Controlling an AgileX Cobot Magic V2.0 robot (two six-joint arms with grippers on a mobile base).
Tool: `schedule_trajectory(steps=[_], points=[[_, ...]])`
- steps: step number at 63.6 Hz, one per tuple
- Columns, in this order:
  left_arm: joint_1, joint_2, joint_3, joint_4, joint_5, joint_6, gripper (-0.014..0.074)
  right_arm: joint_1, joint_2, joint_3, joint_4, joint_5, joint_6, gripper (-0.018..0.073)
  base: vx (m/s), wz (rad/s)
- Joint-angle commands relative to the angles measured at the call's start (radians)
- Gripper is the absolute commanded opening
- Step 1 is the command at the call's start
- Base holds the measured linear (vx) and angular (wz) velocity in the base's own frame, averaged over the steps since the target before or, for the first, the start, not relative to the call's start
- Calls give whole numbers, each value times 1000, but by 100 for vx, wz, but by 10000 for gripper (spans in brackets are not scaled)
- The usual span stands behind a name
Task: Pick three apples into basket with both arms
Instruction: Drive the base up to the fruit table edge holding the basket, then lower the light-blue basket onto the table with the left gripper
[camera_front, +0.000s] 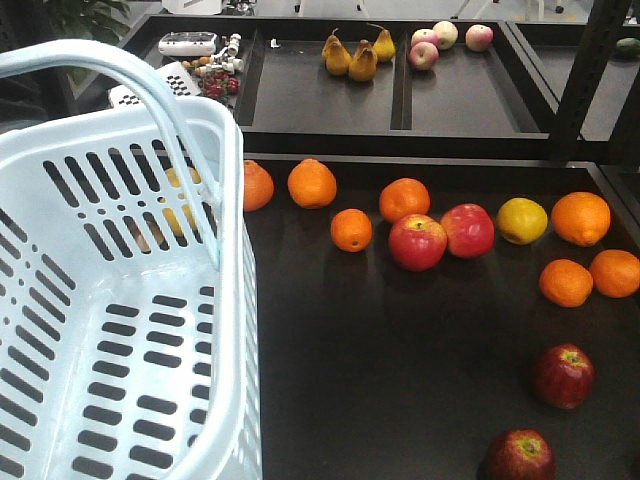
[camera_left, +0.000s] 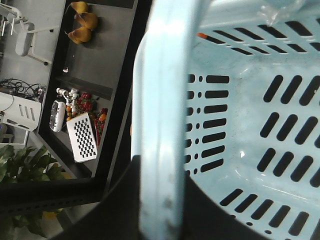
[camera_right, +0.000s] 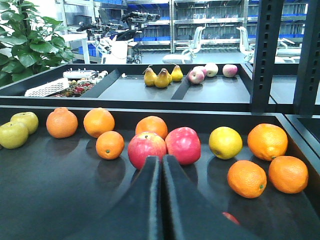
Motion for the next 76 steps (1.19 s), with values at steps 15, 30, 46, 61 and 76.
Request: schedule_trajectory(steps=[15, 30, 46, 61, 76], points=[[-5, -13, -28, 26, -48, -6, -6, -5, 10, 10, -3, -77, -7, -8, 0, 0], [-5, -13, -28, 26, -48, -6, -6, -5, 10, 10, -3, -77, -7, -8, 0, 0], [-5, -13, -28, 26, -48, -6, -6, -5, 10, 10, -3, -77, -7, -8, 0, 0], [-5, -12, -28, 25, -51, -6, -6, -5, 10, 10, -3, -77, -7, -8, 0, 0], [-5, -1, -28, -9, -55, -8, -6, -5, 10, 10, -3, -77, -7, -8, 0, 0]])
